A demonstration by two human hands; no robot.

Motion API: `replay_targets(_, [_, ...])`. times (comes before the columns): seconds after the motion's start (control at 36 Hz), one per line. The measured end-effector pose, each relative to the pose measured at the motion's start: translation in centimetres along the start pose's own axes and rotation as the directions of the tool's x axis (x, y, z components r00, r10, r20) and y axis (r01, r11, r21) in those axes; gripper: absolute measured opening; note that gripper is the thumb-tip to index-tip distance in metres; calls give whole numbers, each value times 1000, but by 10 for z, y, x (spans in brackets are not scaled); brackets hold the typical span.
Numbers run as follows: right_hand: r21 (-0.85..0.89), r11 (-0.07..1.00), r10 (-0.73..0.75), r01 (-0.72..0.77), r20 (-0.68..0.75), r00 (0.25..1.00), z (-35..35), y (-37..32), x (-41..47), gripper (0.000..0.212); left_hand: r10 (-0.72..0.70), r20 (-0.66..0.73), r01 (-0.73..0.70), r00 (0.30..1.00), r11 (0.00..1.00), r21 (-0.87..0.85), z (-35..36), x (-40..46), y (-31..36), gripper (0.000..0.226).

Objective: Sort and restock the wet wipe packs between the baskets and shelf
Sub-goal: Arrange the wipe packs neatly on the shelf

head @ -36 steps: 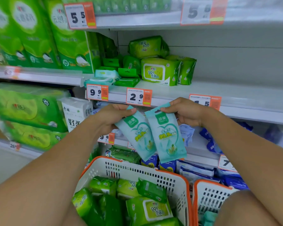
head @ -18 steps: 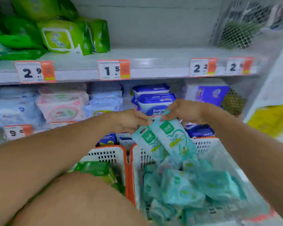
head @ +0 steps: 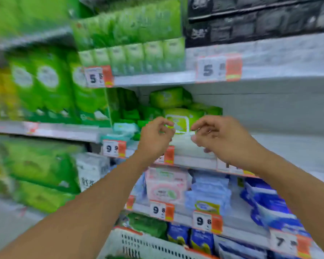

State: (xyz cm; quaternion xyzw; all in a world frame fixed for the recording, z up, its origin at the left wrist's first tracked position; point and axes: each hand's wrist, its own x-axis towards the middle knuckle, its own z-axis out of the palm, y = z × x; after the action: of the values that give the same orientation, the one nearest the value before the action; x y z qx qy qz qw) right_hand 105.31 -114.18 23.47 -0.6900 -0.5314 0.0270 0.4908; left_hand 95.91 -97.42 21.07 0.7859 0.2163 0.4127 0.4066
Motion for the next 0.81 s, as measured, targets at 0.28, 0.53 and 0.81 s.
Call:
replay_targets(0.28, [12, 985, 165, -171, 211, 963, 158, 17, 169, 70, -180, -175, 247, 968, 808, 535, -135, 60, -109, 73])
replay_targets(0.53, [-90, 957, 288, -274, 309, 906, 223, 24, 228, 55, -226, 44, 54, 973, 409, 911, -159, 90, -145, 84])
replay_targets(0.81, [-619, 780, 144, 94, 324, 935, 222, 43, 259, 61, -369, 110, -24, 923, 230, 973, -167, 115, -135, 66])
